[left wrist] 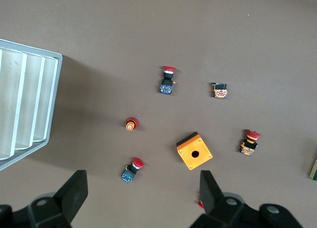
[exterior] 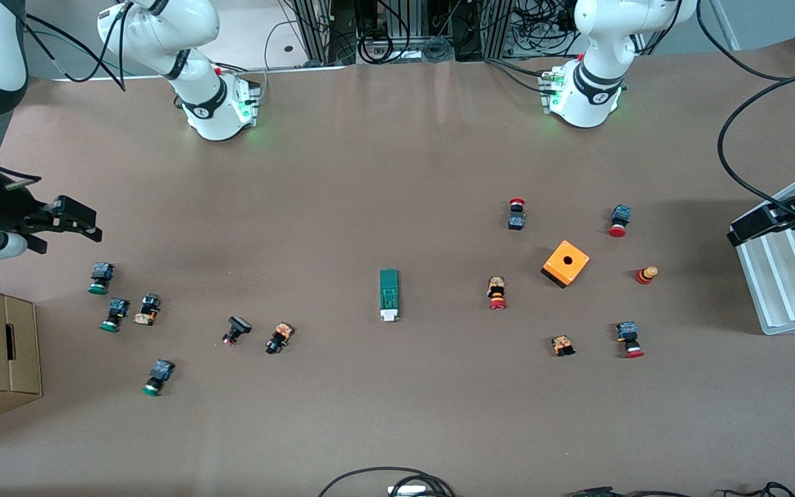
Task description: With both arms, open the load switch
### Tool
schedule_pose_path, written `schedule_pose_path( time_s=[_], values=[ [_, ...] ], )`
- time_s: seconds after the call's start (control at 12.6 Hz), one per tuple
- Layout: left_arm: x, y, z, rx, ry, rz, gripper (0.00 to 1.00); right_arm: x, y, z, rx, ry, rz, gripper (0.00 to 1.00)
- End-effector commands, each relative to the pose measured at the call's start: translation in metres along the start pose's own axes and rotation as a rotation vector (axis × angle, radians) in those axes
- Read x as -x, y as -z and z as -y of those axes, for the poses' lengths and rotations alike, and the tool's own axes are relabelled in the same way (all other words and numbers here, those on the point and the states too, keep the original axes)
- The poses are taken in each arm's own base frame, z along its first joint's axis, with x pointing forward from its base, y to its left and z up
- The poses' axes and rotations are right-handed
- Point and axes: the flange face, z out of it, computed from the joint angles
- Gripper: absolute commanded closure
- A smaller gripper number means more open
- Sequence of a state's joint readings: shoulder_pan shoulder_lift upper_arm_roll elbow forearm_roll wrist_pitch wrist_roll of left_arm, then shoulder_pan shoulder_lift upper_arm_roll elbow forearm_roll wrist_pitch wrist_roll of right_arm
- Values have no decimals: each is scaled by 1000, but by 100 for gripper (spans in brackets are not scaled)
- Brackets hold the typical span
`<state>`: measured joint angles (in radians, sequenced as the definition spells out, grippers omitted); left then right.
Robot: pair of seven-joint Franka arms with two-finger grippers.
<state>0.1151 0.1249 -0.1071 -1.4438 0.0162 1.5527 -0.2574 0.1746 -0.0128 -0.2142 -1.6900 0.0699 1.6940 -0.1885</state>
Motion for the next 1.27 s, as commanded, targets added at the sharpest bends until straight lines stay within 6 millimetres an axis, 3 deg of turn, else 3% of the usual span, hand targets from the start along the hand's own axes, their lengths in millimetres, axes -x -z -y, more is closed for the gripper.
schedule_pose_path(
  time_s=[0.0, 0.56, 0.71, 0.87, 1.03, 1.19],
  values=[
    [6, 4, 2, -1, 0, -15, 0, -3, 4, -1, 21, 19, -42, 0],
    [3, 6, 5, -7, -1, -16, 0, -6, 5, 2, 22, 23, -45, 0],
    [-2, -6, -2, -9, -8, 3, 0, -6, 5, 1, 22, 22, -45, 0],
    [-1, 1, -4, 0, -11, -12, 0, -5, 5, 0, 22, 20, -44, 0],
    [4, 1, -24, -4, -42, -14, 0, -5, 4, -1, 22, 20, -42, 0],
    [2, -4, -26, 0, -46, -5, 0, -5, 4, -1, 22, 20, -42, 0]
  ],
)
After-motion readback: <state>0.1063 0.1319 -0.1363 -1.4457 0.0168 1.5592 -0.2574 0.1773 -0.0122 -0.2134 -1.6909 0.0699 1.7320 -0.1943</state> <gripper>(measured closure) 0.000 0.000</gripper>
